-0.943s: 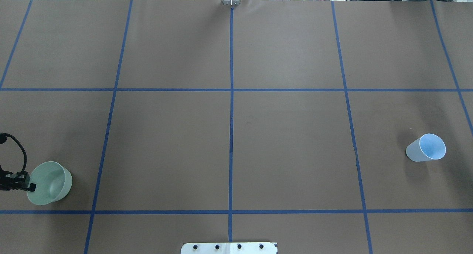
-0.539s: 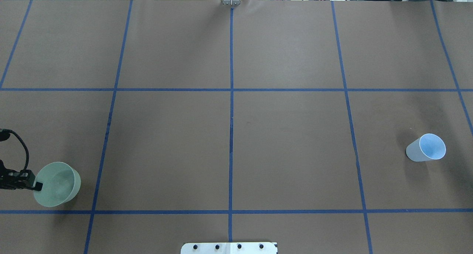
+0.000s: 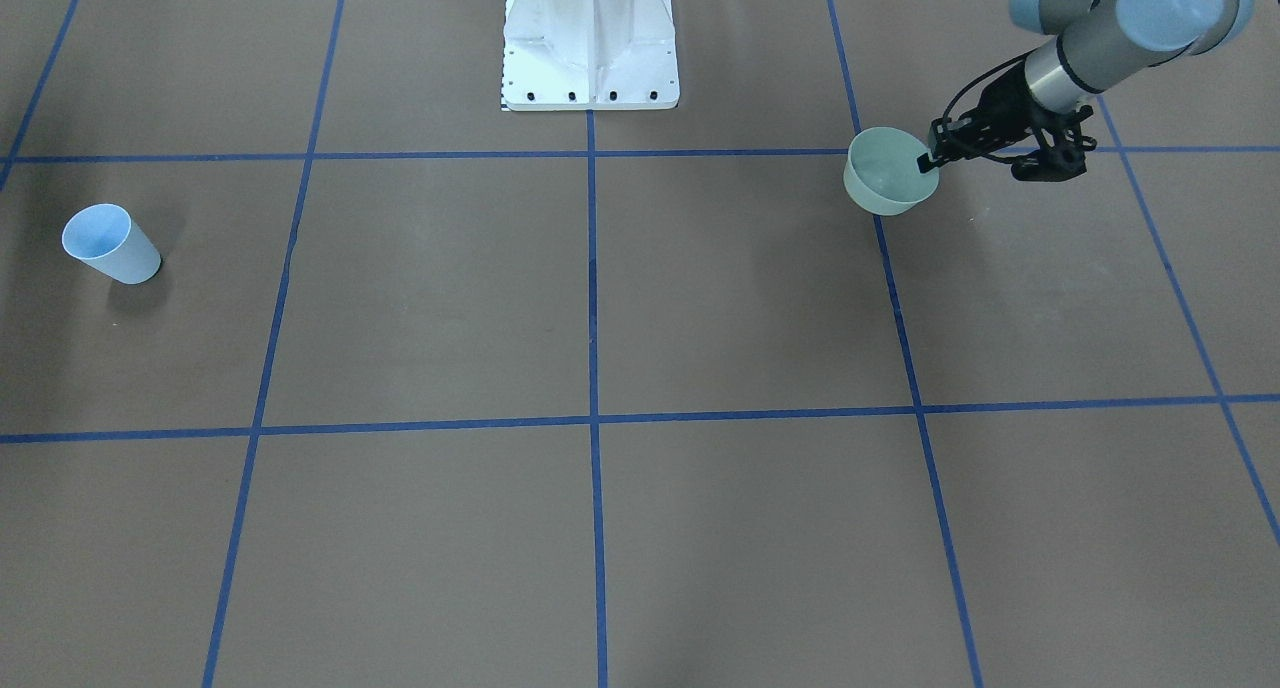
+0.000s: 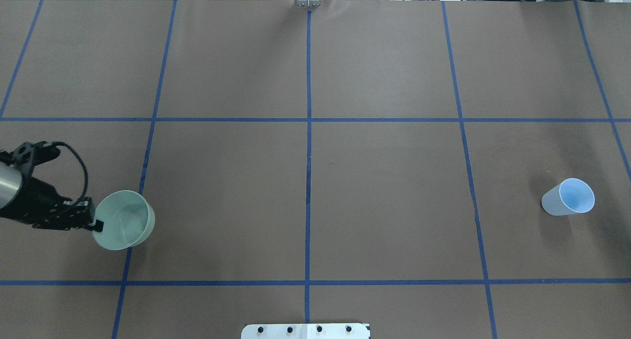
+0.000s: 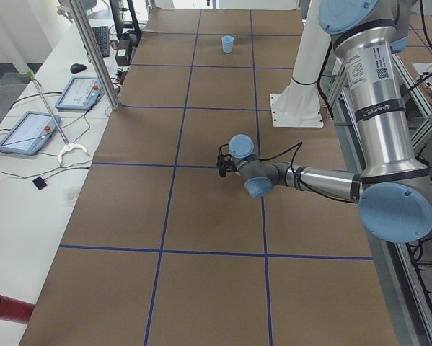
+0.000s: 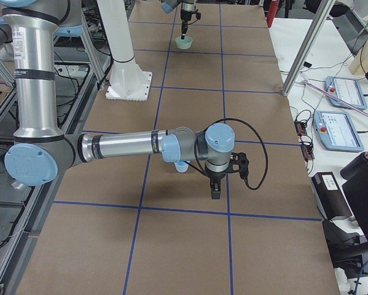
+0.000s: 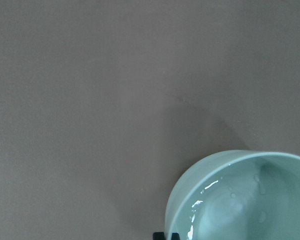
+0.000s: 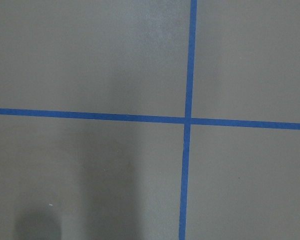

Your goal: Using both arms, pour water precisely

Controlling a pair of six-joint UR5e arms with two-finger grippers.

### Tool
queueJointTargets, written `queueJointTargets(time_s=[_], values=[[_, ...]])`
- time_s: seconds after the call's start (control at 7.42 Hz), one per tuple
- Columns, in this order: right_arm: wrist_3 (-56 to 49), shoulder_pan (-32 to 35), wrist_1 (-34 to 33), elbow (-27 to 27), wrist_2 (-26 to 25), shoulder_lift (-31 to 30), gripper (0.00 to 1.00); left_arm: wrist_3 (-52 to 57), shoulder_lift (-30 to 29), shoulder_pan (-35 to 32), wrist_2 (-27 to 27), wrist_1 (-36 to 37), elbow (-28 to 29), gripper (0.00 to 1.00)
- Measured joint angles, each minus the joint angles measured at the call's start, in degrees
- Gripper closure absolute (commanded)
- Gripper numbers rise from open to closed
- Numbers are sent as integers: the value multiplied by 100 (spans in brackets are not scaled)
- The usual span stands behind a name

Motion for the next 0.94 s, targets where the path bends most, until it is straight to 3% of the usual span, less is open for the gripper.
queueJointTargets(time_s=[0.27,0.54,0.81,0.94], values=[[5,-5,9,5,-23,-16,1,-216,-1494,-4,50,1697,-12,100],[5,-8,10,30,-17,-29,1,-746,-3268,67,267,2778,691,100],[7,-8,10,49,0,-32,1,-1140,-4631,296,673,2963,1927,100],[11,-9,10,51,7,-30,1,-1211,-4916,439,904,2826,2361,100]])
